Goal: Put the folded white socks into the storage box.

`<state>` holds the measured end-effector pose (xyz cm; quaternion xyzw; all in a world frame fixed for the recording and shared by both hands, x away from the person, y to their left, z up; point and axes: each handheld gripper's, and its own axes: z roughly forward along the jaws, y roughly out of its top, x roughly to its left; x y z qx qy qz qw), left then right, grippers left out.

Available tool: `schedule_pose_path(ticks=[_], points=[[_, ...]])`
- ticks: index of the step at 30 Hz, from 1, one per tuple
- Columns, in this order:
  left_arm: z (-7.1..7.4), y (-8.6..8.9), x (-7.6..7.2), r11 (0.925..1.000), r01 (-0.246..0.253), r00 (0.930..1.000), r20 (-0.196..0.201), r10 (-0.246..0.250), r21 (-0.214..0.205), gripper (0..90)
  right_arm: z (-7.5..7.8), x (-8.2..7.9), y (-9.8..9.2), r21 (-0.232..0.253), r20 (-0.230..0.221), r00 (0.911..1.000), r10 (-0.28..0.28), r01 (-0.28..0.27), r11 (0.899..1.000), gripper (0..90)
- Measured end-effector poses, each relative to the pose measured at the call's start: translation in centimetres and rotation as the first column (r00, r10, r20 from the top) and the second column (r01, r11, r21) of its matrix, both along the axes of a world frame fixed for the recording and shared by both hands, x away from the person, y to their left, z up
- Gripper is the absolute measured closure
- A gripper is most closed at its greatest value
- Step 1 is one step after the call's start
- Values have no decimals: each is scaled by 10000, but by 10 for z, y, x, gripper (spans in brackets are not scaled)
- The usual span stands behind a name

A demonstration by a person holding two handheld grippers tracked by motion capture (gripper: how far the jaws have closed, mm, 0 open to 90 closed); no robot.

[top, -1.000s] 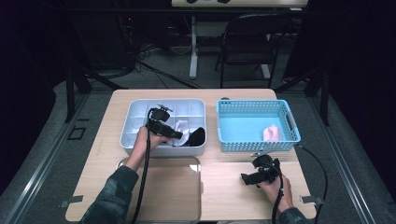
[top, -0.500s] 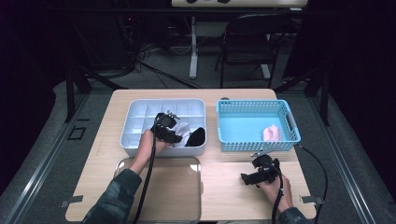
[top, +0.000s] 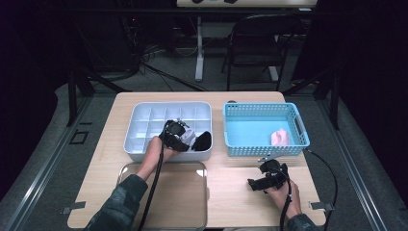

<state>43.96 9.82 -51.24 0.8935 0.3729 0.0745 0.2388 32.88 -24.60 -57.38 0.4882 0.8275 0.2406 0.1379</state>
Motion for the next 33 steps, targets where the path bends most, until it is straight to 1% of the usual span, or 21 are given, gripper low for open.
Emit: schedule_pose_path(ticks=[1,4,5,6,9,11,13,14,15,16,18,19,20,22,23,24,26,27,29,30,33], points=[[1,0,0,10000,-5,10000,1,5,-2,667,0,0,0,5,5,10000,9,-9,10000,9],[4,5,0,9992,-40,10000,-74,37,-410,636,0,0,0,45,6,10000,33,-33,10000,9],[7,7,0,9979,-118,9999,-116,110,-642,609,0,0,0,50,6,10000,42,-42,10000,9],[9,9,-1,9975,-118,9999,-101,111,-698,580,0,0,0,45,7,10000,55,-55,10000,9],[20,13,-2,9968,-211,9997,141,222,-772,482,0,0,0,43,-3,10000,60,-60,10000,8],[30,17,-2,9935,-304,9989,335,342,-1094,432,0,0,0,41,-2,10000,58,-58,10000,9],[39,17,0,9923,-468,9966,618,541,-1149,377,0,0,0,38,-3,10000,54,-54,10000,9],[39,17,0,9923,-468,9966,618,541,-1149,364,0,0,0,35,-2,10000,54,-54,10000,8],[43,15,6,9923,-565,9959,644,638,-1102,337,0,0,0,39,18,10000,32,-32,10000,9],[43,14,9,9932,-563,9962,598,626,-1016,324,0,1,0,48,21,10000,36,-36,10000,8],[40,8,19,9952,-637,9974,282,659,-749,285,0,1,0,45,17,10000,46,-46,10000,9],[40,8,19,9952,-637,9974,282,659,-749,286,0,1,0,53,16,10000,49,-49,10000,9],[35,4,26,9967,-601,9982,-9,601,-551,292,0,1,0,50,18,10000,56,-56,10000,9],[28,0,31,9981,-492,9981,-382,478,-369,341,0,1,0,45,26,10000,65,-65,10000,9],[24,0,32,9974,-486,9972,-601,455,-525,439,0,1,0,43,26,10000,74,-75,10000,10],[22,-1,33,9982,-453,9970,-647,426,-401,498,0,1,0,50,36,10000,76,-76,10000,10],[21,-1,31,9978,-449,9972,-624,418,-495,636,0,1,0,52,27,9999,103,-103,9999,11],[19,-2,29,9984,-409,9973,-629,384,-386,661,0,0,0,55,30,9999,102,-102,9999,11],[11,-4,26,9997,-201,9961,-858,190,-123,701,0,1,0,44,34,10000,86,-86,10000,11],[11,-4,26,9997,-201,9961,-858,190,-123,706,0,1,0,42,32,10000,90,-90,10000,11],[3,0,26,9978,-419,9933,-1098,361,-507,709,0,1,0,48,24,9999,98,-99,9999,15]])
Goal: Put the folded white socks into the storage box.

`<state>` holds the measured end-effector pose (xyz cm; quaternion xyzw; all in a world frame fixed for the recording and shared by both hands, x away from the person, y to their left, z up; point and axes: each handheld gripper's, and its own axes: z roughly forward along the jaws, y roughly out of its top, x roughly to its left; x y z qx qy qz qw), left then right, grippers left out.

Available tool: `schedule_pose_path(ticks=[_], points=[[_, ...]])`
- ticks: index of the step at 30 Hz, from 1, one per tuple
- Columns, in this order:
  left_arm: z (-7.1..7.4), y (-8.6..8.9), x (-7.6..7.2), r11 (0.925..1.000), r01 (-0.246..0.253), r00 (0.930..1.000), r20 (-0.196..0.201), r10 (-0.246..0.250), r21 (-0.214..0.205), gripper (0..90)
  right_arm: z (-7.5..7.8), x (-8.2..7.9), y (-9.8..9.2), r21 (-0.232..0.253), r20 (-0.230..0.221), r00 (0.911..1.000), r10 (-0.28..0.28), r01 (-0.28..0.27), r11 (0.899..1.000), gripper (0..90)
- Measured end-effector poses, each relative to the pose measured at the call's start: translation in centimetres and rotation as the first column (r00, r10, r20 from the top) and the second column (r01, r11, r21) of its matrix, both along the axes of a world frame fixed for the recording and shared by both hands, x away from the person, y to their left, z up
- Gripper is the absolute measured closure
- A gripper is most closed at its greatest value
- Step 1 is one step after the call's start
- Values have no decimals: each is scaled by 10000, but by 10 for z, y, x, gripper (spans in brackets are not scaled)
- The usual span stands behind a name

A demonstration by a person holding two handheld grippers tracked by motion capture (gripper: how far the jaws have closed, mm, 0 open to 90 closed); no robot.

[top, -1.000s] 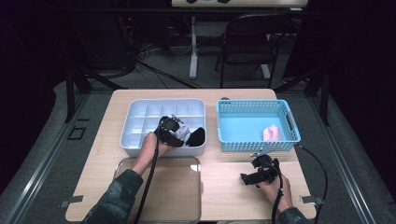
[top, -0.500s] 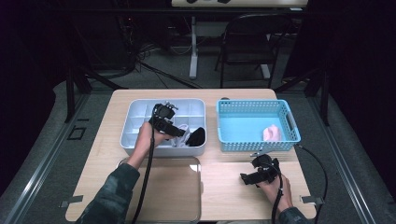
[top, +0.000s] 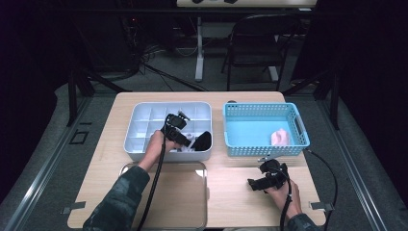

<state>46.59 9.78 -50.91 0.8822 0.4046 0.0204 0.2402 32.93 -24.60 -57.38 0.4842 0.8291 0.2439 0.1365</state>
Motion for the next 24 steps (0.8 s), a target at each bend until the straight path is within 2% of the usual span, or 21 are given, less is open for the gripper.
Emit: schedule_pose_path(ticks=[1,2,4,7,10,14,15,19,24], points=[[0,0,0,10000,0,10000,0,0,0,709,0,0,0,2,-3,10000,-6,6,10000,15],[-5,-4,-3,9994,-39,10000,90,36,350,709,0,0,0,-42,-6,10000,-29,29,10000,17],[-7,-8,-6,9970,104,9995,293,-126,772,709,0,0,1,-4,-12,10000,-21,21,10000,21],[-7,-9,-5,9961,118,9993,344,-149,869,708,0,0,1,-2,-3,10000,-24,24,10000,21],[-7,-7,-6,9976,104,9990,435,-134,687,696,0,-1,1,-62,27,10000,-47,47,10000,23],[-2,-6,-8,9975,94,9975,694,-142,698,636,0,0,1,-40,6,10000,-2,2,10000,22],[2,-5,-11,9980,75,9960,882,-130,622,612,0,0,1,18,5,10000,0,0,10000,22],[8,-2,-14,9990,-60,9935,1137,8,453,462,0,0,1,18,4,10000,-1,1,10000,22],[24,10,-22,9998,-187,9874,1568,199,-94,318,0,0,1,15,-8,10000,1,-1,10000,19]])
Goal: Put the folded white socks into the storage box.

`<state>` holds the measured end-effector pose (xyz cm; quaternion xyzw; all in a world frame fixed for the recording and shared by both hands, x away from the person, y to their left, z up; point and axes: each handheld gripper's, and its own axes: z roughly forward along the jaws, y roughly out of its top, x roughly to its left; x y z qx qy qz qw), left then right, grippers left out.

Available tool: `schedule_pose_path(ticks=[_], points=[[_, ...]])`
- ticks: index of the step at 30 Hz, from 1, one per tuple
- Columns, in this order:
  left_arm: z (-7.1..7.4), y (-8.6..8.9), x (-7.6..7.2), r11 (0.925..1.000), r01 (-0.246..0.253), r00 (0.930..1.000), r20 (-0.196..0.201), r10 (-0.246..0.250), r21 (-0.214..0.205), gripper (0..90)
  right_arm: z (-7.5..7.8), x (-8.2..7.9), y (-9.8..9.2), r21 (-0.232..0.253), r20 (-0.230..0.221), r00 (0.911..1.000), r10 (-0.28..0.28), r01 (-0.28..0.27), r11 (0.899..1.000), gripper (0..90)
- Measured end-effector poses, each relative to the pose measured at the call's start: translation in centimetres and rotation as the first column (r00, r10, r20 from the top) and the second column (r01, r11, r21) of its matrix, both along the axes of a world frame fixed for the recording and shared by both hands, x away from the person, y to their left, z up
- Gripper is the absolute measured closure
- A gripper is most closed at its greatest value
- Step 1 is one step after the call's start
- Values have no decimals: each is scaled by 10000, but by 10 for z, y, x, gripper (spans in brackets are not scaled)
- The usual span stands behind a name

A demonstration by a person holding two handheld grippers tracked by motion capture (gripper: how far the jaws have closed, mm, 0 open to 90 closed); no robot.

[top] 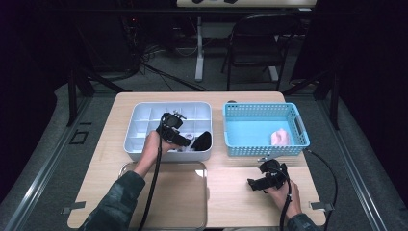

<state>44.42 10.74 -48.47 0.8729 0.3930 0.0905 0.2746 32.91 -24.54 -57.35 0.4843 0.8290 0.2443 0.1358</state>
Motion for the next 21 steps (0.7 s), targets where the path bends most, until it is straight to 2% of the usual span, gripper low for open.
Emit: schedule_pose_path(ticks=[6,10,11,13,16,20,21], points=[[12,7,-15,9996,132,9991,407,-121,-258,204,0,0,0,-54,-8,10000,-5,5,10000,19],[15,8,-27,9993,339,9975,618,-329,-157,158,0,0,0,-15,-4,10000,-30,30,10000,16],[15,8,-30,9991,378,9970,685,-364,-190,153,0,1,0,-140,-27,10000,-25,24,9999,10],[15,8,-32,9990,396,9965,743,-379,-218,140,-1,1,0,27,-3,10000,-79,79,10000,9],[15,9,-44,9985,498,9945,934,-475,-231,112,0,2,-1,-31,-92,10000,-39,39,10000,9],[13,12,-55,9980,546,9928,1088,-509,-311,75,1,2,-6,189,-187,9998,-66,70,9998,0],[12,13,-58,9980,556,9923,1125,-518,-306,70,1,2,-7,372,-153,9998,-136,141,9992,0]])
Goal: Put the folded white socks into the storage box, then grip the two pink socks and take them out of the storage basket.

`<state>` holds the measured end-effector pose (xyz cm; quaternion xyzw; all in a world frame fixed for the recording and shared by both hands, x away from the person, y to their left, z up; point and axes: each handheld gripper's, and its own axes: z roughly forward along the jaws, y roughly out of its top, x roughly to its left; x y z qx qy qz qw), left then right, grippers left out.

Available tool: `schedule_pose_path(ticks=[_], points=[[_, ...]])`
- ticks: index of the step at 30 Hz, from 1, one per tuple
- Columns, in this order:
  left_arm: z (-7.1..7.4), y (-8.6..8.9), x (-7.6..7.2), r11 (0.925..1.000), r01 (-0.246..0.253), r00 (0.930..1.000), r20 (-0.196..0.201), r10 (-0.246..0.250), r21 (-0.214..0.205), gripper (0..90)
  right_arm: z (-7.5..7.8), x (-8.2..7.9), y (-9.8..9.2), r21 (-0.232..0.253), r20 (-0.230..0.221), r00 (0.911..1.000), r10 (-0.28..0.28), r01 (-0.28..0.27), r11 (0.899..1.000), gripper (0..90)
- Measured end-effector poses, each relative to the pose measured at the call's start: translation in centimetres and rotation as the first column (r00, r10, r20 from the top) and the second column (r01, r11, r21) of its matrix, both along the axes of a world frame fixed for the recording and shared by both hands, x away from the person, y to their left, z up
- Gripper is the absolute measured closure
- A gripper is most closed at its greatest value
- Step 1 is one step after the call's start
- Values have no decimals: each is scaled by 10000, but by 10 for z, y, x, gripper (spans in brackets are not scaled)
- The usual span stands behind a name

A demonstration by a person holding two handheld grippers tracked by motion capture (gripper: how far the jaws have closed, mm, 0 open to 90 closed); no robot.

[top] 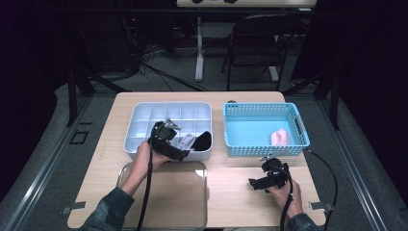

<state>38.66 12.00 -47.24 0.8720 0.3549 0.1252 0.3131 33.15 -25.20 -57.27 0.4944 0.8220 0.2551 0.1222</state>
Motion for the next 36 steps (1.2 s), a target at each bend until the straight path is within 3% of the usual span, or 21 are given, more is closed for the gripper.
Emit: schedule_pose_path(ticks=[1,9,17,23,26,27,31,32,36], points=[[-1,1,-2,10000,28,10000,0,-28,-27,65,1,0,-2,-157,-61,9999,105,-105,9998,0],[-9,1,-16,9997,211,9998,-68,-211,-132,8,9,-3,-4,-70,191,9994,298,-297,9995,0],[-21,0,-32,9979,617,9981,-47,-618,-174,1,13,-3,-4,-95,103,9979,647,-646,9979,0],[-25,-4,-48,9960,874,9958,304,-868,-163,1,16,-4,-7,150,33,9982,599,-599,9981,3],[-29,-5,-55,9944,1008,9947,217,-1001,-308,1,18,-4,-9,177,-45,9977,680,-679,9975,4],[-31,-6,-58,9941,1043,9943,232,-1036,-302,1,19,-4,-9,352,-52,9979,646,-643,9973,4],[-35,-6,-63,9934,1139,9927,411,-1132,-158,1,23,-4,-10,319,-189,9968,775,-768,9965,4],[-37,-4,-65,9933,1110,9935,306,-1101,-310,0,25,-5,-9,311,-188,9966,803,-797,9963,4],[-39,-2,-67,9931,1162,9930,254,-1157,-183,0,32,-8,-10,476,-187,9960,873,-863,9951,4]])
